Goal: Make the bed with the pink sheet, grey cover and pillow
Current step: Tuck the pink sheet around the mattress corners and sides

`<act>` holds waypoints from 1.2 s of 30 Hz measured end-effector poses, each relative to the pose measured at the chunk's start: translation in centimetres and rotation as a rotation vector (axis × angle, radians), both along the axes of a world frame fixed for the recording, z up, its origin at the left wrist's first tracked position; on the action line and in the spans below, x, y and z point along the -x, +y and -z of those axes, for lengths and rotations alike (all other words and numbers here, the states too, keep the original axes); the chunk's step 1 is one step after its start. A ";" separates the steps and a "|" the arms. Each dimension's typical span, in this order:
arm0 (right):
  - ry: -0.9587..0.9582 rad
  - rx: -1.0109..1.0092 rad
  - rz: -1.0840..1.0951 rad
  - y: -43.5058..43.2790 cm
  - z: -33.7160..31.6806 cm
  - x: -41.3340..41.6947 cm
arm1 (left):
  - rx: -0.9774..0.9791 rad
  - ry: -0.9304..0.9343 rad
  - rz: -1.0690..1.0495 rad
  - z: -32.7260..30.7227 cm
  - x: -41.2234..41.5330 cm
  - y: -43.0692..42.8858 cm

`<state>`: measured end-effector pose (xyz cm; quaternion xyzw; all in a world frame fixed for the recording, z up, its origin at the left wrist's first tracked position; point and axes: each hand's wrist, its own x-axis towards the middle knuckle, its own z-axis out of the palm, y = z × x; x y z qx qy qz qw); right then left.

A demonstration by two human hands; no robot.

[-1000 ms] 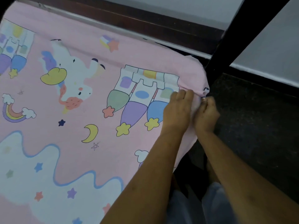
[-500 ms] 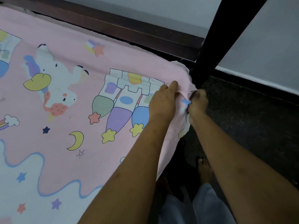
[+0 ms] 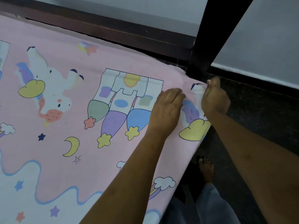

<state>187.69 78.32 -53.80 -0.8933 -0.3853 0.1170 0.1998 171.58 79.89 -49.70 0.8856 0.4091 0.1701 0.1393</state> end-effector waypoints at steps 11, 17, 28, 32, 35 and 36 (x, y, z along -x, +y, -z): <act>1.340 0.245 0.183 -1.6 -0.2 -1.4 | -0.069 0.380 0.030 1.3 -0.1 -1.8; 1.092 0.091 0.329 0.9 2.1 2.7 | -0.095 0.425 0.012 1.6 -0.3 -1.8; 0.325 -0.094 0.176 1.9 1.0 -2.9 | -0.054 0.575 -0.073 1.6 -1.5 -2.6; 0.524 -0.168 0.185 0.8 2.5 -0.4 | -0.105 0.591 -0.113 2.2 -2.0 -3.1; 0.545 -0.216 -0.009 -1.0 3.3 1.1 | -0.207 0.542 -0.148 2.7 -2.1 -3.3; 0.526 -0.207 -0.041 -1.7 3.4 1.4 | -0.227 0.541 -0.156 2.7 -2.2 -3.2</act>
